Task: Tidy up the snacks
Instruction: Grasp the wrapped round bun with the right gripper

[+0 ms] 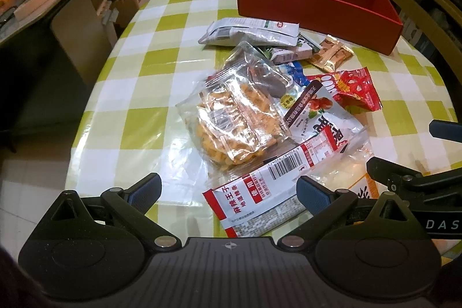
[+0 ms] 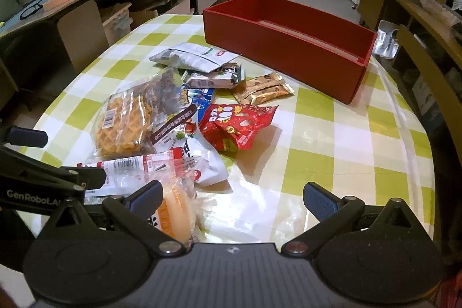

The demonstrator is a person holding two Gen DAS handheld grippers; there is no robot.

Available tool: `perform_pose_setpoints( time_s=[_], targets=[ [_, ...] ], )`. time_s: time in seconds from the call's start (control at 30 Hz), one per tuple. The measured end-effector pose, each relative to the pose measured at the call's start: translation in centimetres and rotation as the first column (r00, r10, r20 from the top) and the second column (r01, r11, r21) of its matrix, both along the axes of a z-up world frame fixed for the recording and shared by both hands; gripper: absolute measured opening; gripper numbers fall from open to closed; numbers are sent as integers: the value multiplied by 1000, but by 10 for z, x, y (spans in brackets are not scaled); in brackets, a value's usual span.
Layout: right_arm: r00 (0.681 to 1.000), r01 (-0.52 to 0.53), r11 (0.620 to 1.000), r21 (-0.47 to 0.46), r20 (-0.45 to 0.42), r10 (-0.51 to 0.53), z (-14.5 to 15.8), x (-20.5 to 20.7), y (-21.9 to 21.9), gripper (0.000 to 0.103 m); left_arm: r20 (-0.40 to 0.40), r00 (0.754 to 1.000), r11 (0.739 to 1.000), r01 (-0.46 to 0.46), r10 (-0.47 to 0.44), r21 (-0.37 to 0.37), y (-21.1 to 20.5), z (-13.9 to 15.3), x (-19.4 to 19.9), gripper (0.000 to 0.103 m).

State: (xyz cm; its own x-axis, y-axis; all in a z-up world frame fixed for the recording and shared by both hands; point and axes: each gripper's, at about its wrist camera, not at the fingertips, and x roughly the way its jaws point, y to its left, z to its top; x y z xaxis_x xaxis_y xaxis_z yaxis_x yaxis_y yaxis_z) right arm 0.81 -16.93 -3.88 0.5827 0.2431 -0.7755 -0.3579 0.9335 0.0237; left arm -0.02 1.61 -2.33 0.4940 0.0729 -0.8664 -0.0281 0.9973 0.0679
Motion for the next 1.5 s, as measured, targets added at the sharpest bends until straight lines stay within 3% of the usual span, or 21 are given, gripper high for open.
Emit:
perform_pose_setpoints(
  time_s=[0.7,0.93,1.1,1.13,1.2,1.23,1.3,1.5],
  targets=[
    [994,-102,995,-13,-37,101,-6,1,16,103,-45,998,999,-39,39,3,26,-8,-7,102],
    [969,-245,968,-60,-16,245,4,-16,33,103,0,998,997,-60,60,-38,41,7,-11,102],
    [950,-306,947,-99,-92,298,-15,-11,58,103,10,999,996,-48,48,-73,42,10,-10,103],
    [945,-318,942,-103,-112,307,-20,-10,61,100,11,999,997,-40,41,-73,41,11,-10,103],
    [945,-310,944,-112,-146,293,-28,-5,63,71,14,999,996,-34,35,-77,41,11,-10,103],
    [942,-298,951,-83,-184,280,-32,0,59,65,12,999,996,-33,34,-82,41,10,-9,103],
    [945,-255,967,-21,-215,245,-33,6,49,65,12,1000,996,-28,29,-87,43,10,-9,103],
    [953,-183,983,-10,-247,175,-27,6,19,65,-7,999,994,37,-38,-105,33,5,-6,103]
  ],
)
